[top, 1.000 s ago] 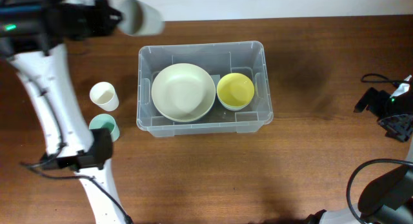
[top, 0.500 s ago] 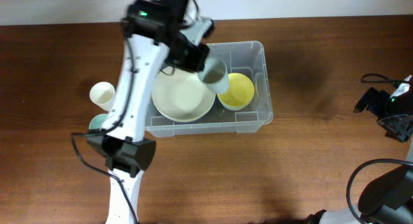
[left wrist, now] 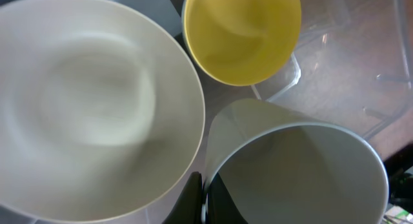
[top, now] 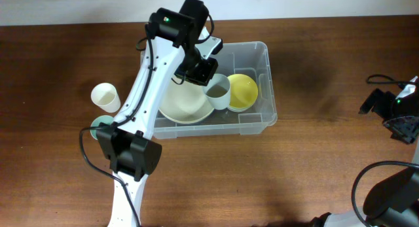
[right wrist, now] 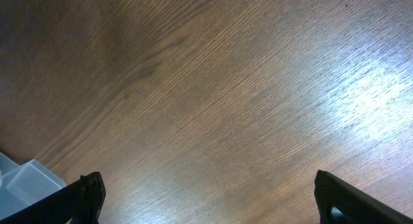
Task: Pack container
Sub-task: 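Lower the grey cup into the bin in front of the yellow bowl, open gripper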
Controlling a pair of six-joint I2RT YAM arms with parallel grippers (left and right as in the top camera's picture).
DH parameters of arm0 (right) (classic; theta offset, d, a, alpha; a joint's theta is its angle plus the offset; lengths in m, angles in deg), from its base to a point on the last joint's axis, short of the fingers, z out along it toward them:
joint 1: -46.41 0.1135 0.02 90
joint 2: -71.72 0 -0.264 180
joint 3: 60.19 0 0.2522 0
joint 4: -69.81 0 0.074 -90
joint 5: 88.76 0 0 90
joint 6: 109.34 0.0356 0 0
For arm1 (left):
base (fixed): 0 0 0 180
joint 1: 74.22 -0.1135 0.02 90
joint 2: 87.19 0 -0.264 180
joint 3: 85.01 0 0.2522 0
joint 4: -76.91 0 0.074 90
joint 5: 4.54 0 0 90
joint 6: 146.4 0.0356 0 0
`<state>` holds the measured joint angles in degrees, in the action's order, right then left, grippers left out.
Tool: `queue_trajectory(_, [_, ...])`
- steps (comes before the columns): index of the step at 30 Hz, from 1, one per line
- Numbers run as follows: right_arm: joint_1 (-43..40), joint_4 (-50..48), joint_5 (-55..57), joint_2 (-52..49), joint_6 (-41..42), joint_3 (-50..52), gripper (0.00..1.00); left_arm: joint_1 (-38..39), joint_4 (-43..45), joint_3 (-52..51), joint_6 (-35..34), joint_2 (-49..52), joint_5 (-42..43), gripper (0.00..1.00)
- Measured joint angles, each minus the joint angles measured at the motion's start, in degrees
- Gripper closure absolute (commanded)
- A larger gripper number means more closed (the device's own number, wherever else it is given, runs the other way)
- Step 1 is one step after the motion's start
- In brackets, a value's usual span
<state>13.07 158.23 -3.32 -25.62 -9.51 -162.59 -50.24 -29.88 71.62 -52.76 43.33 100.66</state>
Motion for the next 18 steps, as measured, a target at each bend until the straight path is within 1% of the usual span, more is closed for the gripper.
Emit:
queue_trajectory(12, [0.0, 0.0, 0.0, 0.0, 0.0, 0.0, 0.01, 4.3, 8.5, -11.1, -0.1, 0.0, 0.9, 0.99])
queue_trajectory(18, [0.0, 0.0, 0.0, 0.0, 0.0, 0.0, 0.01, 4.2, 9.9, -15.5, -0.2, 0.0, 0.8, 0.99])
